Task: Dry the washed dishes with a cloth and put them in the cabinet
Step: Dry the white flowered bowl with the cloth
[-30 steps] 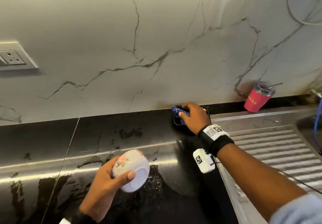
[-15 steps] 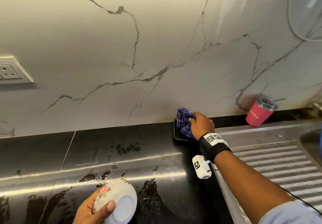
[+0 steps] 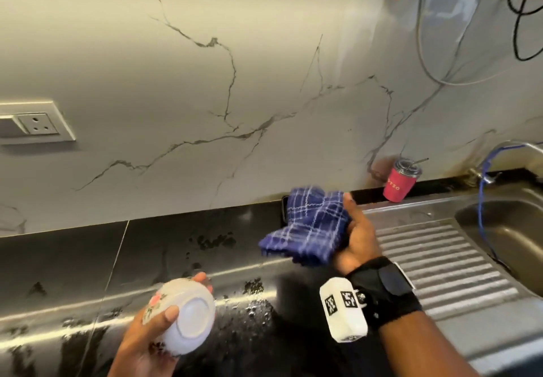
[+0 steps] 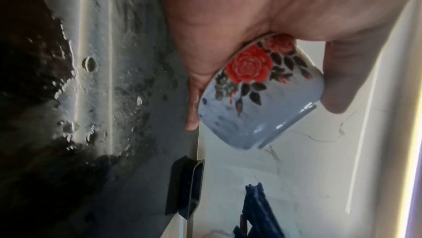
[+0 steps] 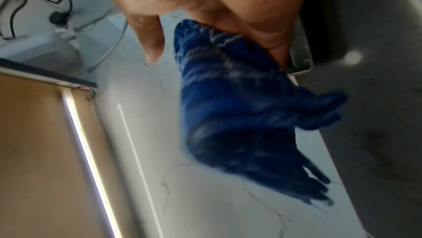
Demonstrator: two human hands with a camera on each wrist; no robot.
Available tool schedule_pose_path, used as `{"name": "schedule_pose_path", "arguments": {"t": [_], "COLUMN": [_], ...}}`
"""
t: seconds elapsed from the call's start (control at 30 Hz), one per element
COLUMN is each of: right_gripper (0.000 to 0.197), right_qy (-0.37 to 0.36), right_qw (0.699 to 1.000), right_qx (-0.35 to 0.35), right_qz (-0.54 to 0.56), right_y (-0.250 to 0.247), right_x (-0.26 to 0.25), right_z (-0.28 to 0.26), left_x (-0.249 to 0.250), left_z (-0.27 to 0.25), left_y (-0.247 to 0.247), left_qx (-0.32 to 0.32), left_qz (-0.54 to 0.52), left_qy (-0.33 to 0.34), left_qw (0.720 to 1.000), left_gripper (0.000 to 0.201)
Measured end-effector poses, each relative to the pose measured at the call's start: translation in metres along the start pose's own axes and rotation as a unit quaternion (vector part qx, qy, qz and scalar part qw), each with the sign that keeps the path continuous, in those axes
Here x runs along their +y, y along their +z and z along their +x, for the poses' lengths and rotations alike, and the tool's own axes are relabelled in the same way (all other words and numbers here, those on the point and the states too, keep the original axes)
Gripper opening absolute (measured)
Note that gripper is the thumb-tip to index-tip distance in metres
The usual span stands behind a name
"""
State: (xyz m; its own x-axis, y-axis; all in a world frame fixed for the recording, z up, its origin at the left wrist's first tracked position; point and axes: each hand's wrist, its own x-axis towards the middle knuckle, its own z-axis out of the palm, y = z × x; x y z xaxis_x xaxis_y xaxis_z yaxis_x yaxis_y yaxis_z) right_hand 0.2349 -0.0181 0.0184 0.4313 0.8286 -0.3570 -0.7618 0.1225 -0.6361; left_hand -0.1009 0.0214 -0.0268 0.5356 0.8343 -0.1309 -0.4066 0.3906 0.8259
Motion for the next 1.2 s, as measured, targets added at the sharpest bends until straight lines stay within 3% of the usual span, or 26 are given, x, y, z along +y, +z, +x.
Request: {"name": "schedule_pose_path", "arguments": {"t": [0.13,0.23,0.33,0.43,0.5,0.63,0.73,0.77,0.97,1.2], "right_gripper": [0.032,0.021,0.029,0.053,0.063,0.070,0.050,0.043,0.038,0.033], "right_qy": [-0.002,-0.037,-0.062,-0.105,-0.125,-0.146,-0.235,-0.262,-0.257,-0.179], "right_qw": [0.978,0.965,0.946,0.930,0.920,0.861,0.800,0.793,0.843,0.896], "right_qx": [0.065,0.012,-0.057,-0.084,-0.139,-0.200,-0.184,-0.178,-0.193,-0.254], "right_qz": [-0.199,-0.259,-0.312,-0.341,-0.344,-0.444,-0.520,-0.520,-0.430,-0.316], "right_y": [0.008,0.016,0.030,0.045,0.051,0.067,0.081,0.084,0.089,0.117], "right_x": [0.034,0.045,0.050,0.060,0.064,0.080,0.091,0.094,0.137,0.181], "right_z": [-0.031,-0.050,-0.066,-0.075,-0.080,-0.091,-0.099,-0.102,-0.107,-0.131], "left_x": [0.001,0.002,0.006,0.014,0.018,0.031,0.042,0.045,0.050,0.053], "left_z": [-0.019,-0.029,-0.040,-0.049,-0.052,-0.059,-0.060,-0.061,-0.057,-0.053], "left_y": [-0.013,-0.025,-0.032,-0.034,-0.035,-0.039,-0.037,-0.036,-0.027,-0.017], "left_qx": [-0.036,-0.022,-0.004,0.009,0.032,0.091,0.104,0.106,0.079,0.011], "left_qz": [0.003,-0.011,-0.041,-0.057,-0.073,-0.116,-0.108,-0.102,-0.012,0.130], "left_qy": [-0.022,-0.020,-0.023,-0.034,-0.038,-0.033,-0.018,-0.007,0.105,0.156], "left_qw": [0.999,0.999,0.999,0.998,0.996,0.989,0.989,0.989,0.991,0.979], "left_gripper": [0.090,0.075,0.066,0.085,0.093,0.095,0.109,0.111,0.091,0.103]}}
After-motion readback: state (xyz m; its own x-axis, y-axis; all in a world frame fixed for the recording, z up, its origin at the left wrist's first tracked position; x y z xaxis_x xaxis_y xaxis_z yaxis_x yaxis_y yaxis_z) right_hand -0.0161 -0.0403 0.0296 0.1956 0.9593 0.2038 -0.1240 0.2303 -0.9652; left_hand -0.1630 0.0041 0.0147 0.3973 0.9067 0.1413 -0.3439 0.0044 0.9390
